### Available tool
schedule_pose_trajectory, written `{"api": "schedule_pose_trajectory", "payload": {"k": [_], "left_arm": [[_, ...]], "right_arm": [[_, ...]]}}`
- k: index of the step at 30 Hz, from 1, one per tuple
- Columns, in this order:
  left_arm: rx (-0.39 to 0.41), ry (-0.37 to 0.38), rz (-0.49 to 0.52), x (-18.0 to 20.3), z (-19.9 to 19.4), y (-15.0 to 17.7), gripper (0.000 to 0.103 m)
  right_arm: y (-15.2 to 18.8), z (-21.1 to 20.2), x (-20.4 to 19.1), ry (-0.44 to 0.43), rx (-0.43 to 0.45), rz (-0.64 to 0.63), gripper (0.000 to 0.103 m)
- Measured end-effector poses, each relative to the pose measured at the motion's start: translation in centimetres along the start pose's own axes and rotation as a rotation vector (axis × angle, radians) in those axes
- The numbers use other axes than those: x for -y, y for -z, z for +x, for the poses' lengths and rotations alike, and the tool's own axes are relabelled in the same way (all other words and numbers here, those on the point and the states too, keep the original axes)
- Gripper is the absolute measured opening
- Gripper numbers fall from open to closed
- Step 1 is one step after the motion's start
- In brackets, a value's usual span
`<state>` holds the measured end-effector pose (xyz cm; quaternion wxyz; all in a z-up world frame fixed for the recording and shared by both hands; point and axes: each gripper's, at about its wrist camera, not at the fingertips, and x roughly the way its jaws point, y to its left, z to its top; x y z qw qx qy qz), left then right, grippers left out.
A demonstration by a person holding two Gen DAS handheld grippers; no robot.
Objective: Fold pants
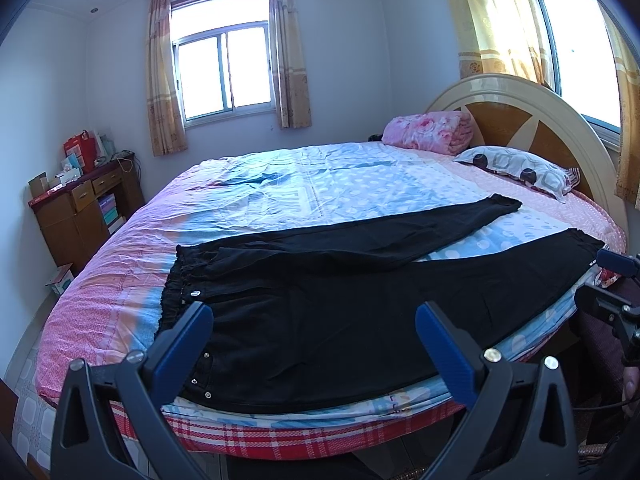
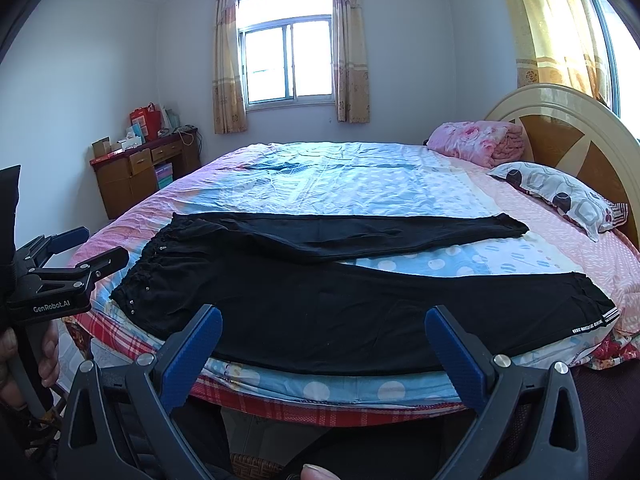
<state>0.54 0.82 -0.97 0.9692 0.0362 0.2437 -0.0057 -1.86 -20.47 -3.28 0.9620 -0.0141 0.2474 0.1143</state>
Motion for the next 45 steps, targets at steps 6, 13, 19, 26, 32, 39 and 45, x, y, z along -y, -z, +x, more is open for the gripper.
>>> {"api": "schedule_pose_trajectory", "payload": {"k": [6, 13, 19, 26, 32, 39, 45], "left_arm": [[0.001, -0.002, 0.0, 0.0, 0.0, 0.0, 0.103], [-0.004, -0.002, -0.002, -0.1, 0.1, 0.3, 0.103], [-0.017, 0.001, -0.002, -0.2, 0.8, 0.7, 0.103], [-0.058, -0.004, 0.004, -2.5, 5.4, 0.5, 0.103], [-0.163, -0.132, -0.149, -12.7, 14.0, -1.4, 0.103], [-0.274, -0.223, -0.239, -22.7, 24.2, -4.1, 0.092], [-0.389, -0.231, -0.175, -24.6, 32.6, -5.1, 0.085]], "right_arm": [[0.0, 0.0, 0.0, 0.0, 0.001, -0.001, 0.102], [0.2, 0.2, -0.1, 0.001, -0.005, -0.003, 0.102], [0.5, 0.6, -0.2, 0.006, -0.013, -0.009, 0.102], [0.5, 2.9, 0.5, 0.033, -0.034, -0.041, 0.102], [0.3, 6.0, 3.1, 0.044, -0.087, -0.007, 0.102], [-0.3, 10.5, 6.2, 0.107, -0.168, 0.014, 0.102], [-0.2, 14.5, 9.1, 0.142, -0.256, 0.077, 0.102]]}}
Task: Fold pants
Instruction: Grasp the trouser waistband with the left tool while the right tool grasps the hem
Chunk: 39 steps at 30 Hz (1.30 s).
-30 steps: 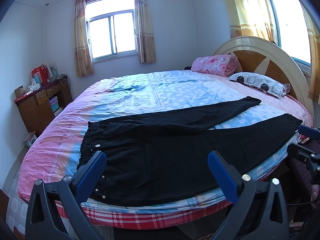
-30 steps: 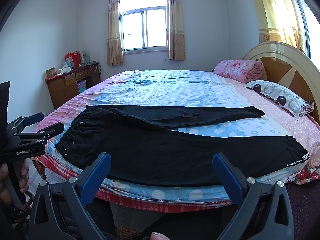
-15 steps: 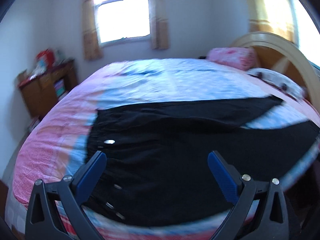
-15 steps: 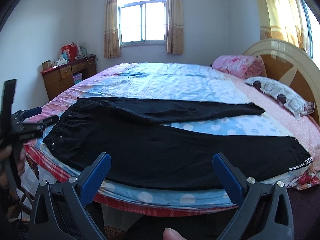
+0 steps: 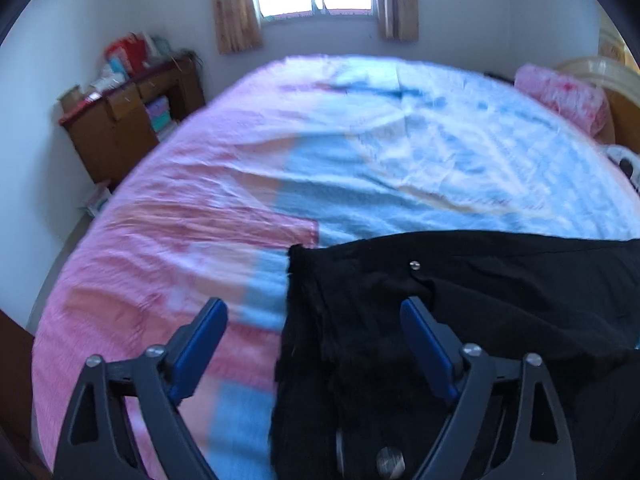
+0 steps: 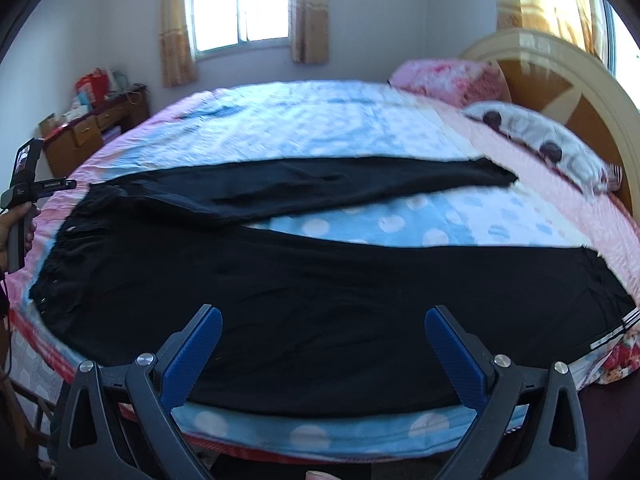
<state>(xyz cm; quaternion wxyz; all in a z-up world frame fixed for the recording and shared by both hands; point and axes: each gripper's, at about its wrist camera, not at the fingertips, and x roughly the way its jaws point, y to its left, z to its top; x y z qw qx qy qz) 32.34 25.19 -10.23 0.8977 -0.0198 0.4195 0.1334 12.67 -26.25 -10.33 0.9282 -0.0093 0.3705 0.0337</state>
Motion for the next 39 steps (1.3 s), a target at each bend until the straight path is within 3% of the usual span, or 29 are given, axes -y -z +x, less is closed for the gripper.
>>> {"api": "schedule_pose_trajectory", "payload": {"k": [5, 7, 8, 11, 14, 16, 22, 30, 39], "left_arm": [[-0.064, -0.015, 0.0, -0.2, 4.9, -1.9, 0.074], [-0.096, 0.051, -0.016, -0.2, 5.9, -2.0, 0.063], [-0.113, 0.087, -0.012, 0.1, 6.2, -1.9, 0.05], [-0.108, 0.123, 0.006, 0.4, 6.3, -1.6, 0.041], [-0.111, 0.168, 0.0, 0.1, 6.6, -1.5, 0.039], [-0.112, 0.204, -0.026, -0.5, 7.0, -1.4, 0.039], [-0.11, 0.182, 0.009, 0.0, 7.1, -1.4, 0.039], [-0.144, 0.179, 0.038, 0.2, 7.6, -2.1, 0.039], [-0.134, 0.165, 0.063, 0.8, 8.2, -2.4, 0.039]], "right_arm": [[-1.7, 2.0, 1.6, 0.027, -0.023, 0.025, 0.102], [-2.6, 2.5, 2.1, 0.036, -0.024, 0.027, 0.102], [-3.3, 2.9, 2.6, 0.04, -0.026, 0.023, 0.102], [-5.1, 3.7, 4.2, 0.039, -0.016, 0.023, 0.101], [-8.2, 4.9, 7.4, 0.084, -0.003, 0.04, 0.091], [-9.8, 6.1, 9.5, 0.092, -0.013, 0.064, 0.078], [-16.1, 12.6, 19.7, 0.164, -0.075, 0.234, 0.071], [-22.2, 21.1, 28.2, 0.2, -0.173, 0.341, 0.07], [-24.5, 30.8, 31.2, 0.14, -0.333, 0.317, 0.07]]}}
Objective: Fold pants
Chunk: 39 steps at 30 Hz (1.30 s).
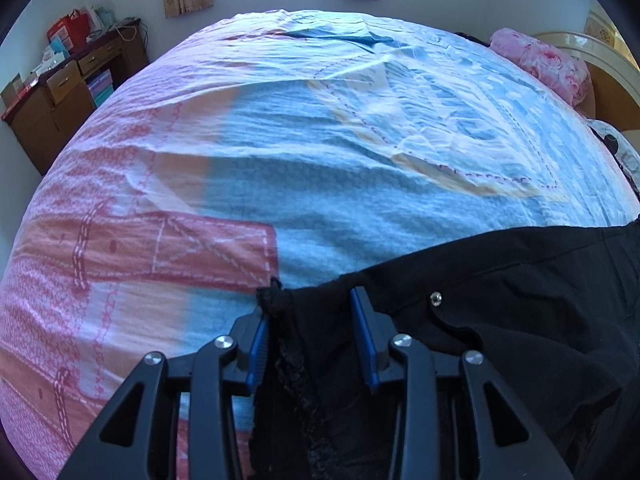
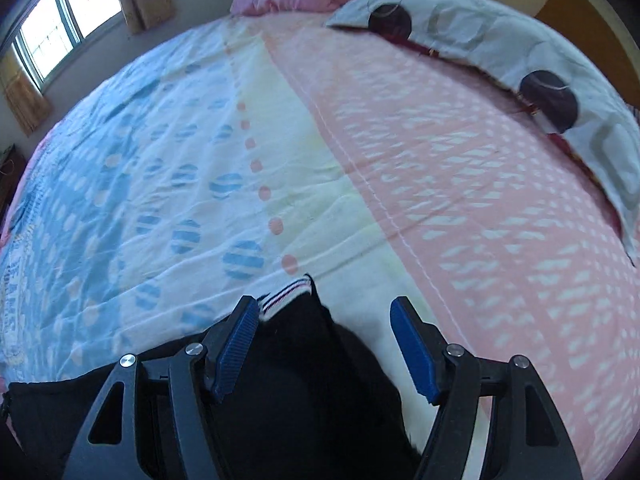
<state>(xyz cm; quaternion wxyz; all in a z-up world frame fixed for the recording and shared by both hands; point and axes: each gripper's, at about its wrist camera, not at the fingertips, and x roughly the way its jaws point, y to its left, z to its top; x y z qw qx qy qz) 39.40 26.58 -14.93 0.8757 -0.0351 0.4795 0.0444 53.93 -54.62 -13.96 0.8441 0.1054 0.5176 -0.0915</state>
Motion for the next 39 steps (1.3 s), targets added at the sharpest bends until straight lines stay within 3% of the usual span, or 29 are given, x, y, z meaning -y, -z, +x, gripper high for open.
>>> {"api": "schedule_pose_trajectory", "payload": {"k": [3, 4, 7, 12, 18, 23, 27, 30, 32, 35, 39], "left_arm": [[0.007, -0.002, 0.007, 0.1, 0.1, -0.1, 0.038], [0.007, 0.001, 0.005, 0.1, 0.1, -0.1, 0.037], [0.008, 0.0, 0.017, 0.7, -0.1, -0.1, 0.025], [0.033, -0.006, 0.009, 1.1, -2.1, -0.7, 0.02], [0.201, 0.097, -0.025, -0.4, -9.8, 0.1, 0.02], [0.32, 0.184, -0.035, -1.1, -15.5, 4.0, 0.02], [0.388, 0.255, -0.027, -1.7, -18.4, 8.9, 0.02], [0.417, 0.288, 0.016, -1.4, -19.2, 12.9, 0.02], [0.432, 0.306, 0.071, -0.8, -19.3, 15.8, 0.021], [0.386, 0.325, 0.102, -0.3, -18.0, 18.7, 0.022], [0.352, 0.313, 0.114, -0.3, -17.0, 21.2, 0.023]], "right_arm": [[0.2, 1.4, -0.9, -0.021, -0.038, -0.045, 0.047], [0.5, 1.2, -1.4, -0.032, -0.033, -0.075, 0.031], [0.9, 0.7, -2.1, -0.061, -0.031, -0.092, 0.009], [1.7, -4.0, -3.1, -0.039, 0.077, -0.141, 0.009], [4.3, -14.2, -1.5, -0.081, 0.258, -0.179, 0.009], [9.7, -22.1, 2.1, -0.138, 0.383, -0.178, 0.009], [16.0, -25.4, 6.4, -0.154, 0.432, -0.201, 0.009], [20.1, -25.8, 9.1, -0.156, 0.414, -0.218, 0.009], [22.5, -24.9, 10.6, -0.139, 0.352, -0.216, 0.009], [24.8, -22.9, 11.1, -0.092, 0.249, -0.238, 0.012], [26.7, -22.0, 11.0, -0.012, 0.19, -0.233, 0.03]]}}
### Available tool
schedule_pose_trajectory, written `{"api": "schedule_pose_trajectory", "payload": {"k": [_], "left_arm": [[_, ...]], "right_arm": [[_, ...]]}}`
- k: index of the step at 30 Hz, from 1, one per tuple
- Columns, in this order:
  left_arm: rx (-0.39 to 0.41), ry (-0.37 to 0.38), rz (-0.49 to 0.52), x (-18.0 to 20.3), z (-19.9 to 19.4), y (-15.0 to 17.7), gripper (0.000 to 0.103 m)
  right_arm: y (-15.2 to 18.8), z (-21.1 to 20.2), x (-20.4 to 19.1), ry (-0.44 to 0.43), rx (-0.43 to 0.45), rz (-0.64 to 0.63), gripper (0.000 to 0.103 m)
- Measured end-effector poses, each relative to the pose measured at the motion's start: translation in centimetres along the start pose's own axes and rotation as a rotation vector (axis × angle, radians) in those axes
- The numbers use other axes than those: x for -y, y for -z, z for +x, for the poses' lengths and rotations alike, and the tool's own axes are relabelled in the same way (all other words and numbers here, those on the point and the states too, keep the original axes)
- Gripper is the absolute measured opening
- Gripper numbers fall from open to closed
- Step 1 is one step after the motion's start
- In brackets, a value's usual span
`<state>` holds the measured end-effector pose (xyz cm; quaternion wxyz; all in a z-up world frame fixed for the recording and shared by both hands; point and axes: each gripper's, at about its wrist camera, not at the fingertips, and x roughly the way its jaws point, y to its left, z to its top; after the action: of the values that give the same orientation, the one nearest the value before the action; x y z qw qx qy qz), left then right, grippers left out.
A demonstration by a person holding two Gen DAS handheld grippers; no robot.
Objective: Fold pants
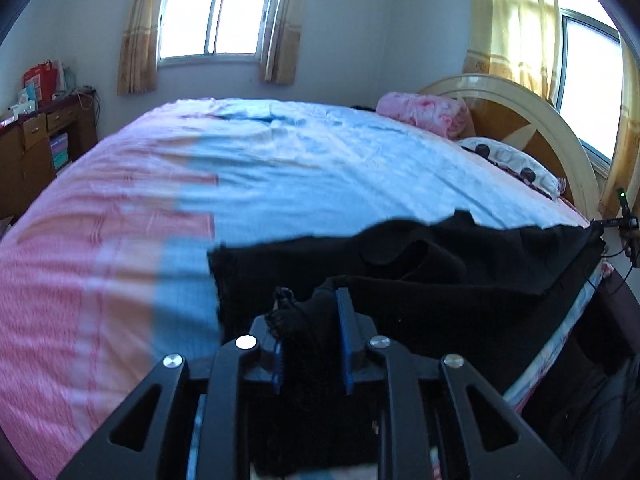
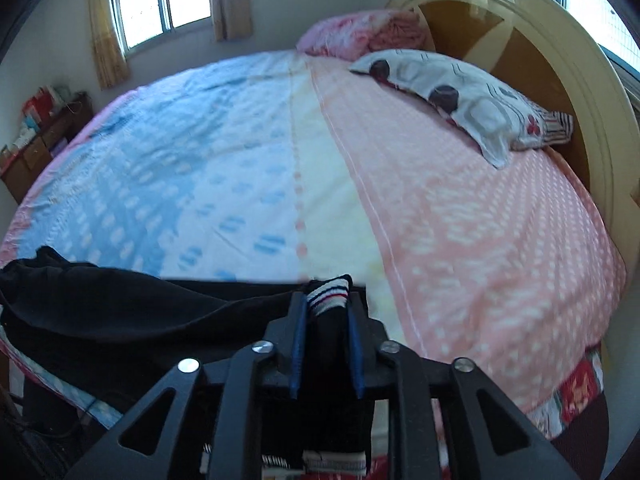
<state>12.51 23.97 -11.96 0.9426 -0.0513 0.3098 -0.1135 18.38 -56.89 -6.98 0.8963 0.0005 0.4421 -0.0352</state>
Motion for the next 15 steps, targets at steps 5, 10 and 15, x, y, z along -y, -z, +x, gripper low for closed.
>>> {"api": "schedule_pose_trajectory", "payload": {"k": [5, 10, 15], "left_arm": [[0.006, 0.009, -0.005, -0.4, -0.7, 1.4, 0.027], [-0.006, -0.001, 0.033, -0.1, -0.6, 2.0, 0.032], [-0.016, -0.049, 0.06, 0.0, -1.1, 2.7, 0.058]], "right_arm": [[0.2, -2.0, -1.0, 0.106, 0.004, 0.007, 0.037], [0.5, -4.8, -3.3, 0.188, 0.005, -0.042, 0.047], [0.9, -8.1, -11.8, 0.022, 0.077, -0.225, 0.054]]}}
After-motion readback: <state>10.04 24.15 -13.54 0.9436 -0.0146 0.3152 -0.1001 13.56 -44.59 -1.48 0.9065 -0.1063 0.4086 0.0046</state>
